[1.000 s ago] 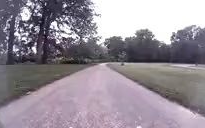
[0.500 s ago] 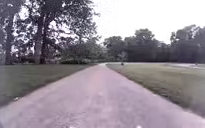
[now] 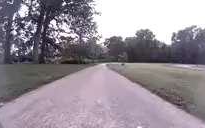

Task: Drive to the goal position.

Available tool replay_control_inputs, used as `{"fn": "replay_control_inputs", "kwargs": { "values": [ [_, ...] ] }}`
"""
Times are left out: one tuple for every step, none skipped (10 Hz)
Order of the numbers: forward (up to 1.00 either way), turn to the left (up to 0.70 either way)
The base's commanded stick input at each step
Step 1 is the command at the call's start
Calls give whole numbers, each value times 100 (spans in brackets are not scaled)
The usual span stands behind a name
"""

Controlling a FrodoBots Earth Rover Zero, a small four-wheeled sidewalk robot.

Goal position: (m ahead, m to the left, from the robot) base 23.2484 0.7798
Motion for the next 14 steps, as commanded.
{"fn": "replay_control_inputs", "kwargs": {
  "values": [
    [70, 0],
    [70, 0],
    [70, 0],
    [70, 0],
    [70, 0],
    [70, 0],
    [70, 0],
    [70, 0],
    [70, 0],
    [70, 0],
    [70, 0],
    [70, 0],
    [70, 0],
    [70, 0]
  ]
}}
